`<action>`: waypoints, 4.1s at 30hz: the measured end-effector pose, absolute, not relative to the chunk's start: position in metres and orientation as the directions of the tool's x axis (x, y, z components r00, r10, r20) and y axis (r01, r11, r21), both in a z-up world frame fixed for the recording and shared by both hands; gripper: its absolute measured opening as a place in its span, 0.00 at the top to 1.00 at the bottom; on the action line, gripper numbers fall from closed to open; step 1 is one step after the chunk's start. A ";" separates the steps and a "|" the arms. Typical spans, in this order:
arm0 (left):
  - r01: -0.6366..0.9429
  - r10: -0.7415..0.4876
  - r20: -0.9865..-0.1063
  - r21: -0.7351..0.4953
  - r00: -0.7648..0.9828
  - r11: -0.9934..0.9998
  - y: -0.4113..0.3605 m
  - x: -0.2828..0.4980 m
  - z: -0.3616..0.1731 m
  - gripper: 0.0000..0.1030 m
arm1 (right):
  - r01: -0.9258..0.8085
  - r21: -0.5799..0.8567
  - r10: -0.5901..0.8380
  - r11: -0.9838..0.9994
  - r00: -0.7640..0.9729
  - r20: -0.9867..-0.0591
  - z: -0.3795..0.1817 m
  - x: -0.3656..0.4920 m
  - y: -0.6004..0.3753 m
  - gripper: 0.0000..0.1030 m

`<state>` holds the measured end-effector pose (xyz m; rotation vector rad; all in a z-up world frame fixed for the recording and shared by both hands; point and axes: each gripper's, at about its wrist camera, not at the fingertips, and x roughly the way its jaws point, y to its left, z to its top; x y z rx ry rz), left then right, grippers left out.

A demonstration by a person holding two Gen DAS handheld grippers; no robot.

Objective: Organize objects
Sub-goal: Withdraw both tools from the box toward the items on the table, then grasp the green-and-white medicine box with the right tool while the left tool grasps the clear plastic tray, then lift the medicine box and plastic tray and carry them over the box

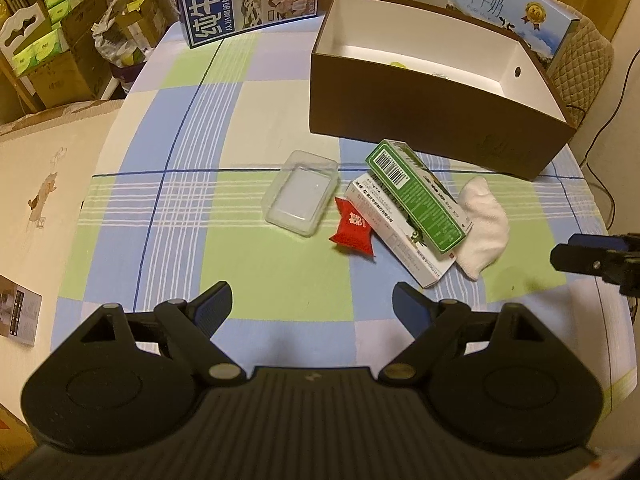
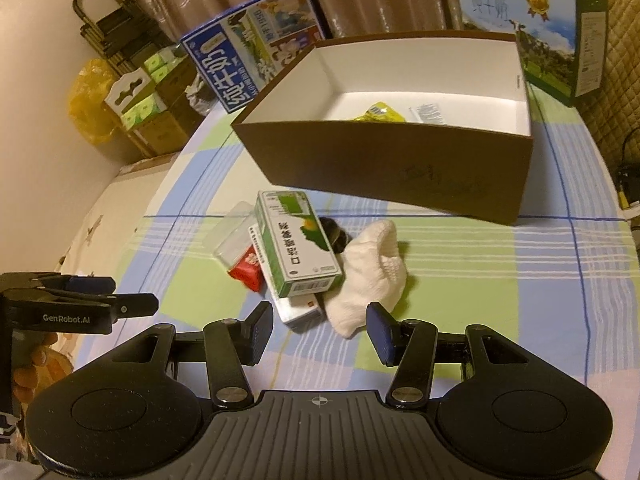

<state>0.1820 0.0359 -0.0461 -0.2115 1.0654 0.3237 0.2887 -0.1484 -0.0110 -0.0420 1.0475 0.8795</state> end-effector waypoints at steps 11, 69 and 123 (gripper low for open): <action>-0.403 0.181 -0.887 -0.007 0.425 0.915 0.052 0.177 -0.052 0.17 | -0.685 0.330 0.599 0.650 0.193 -0.777 -0.023 0.291 -0.124 0.52; -0.388 0.178 -0.896 0.007 0.407 0.922 0.095 0.226 -0.092 0.17 | -0.807 0.224 0.606 0.546 0.196 -0.771 -0.067 0.351 -0.033 0.43; -0.226 0.014 -0.911 -0.087 0.412 0.970 0.090 0.210 -0.143 0.49 | -0.481 0.328 0.524 0.813 0.361 -0.771 -0.043 0.325 -0.179 0.43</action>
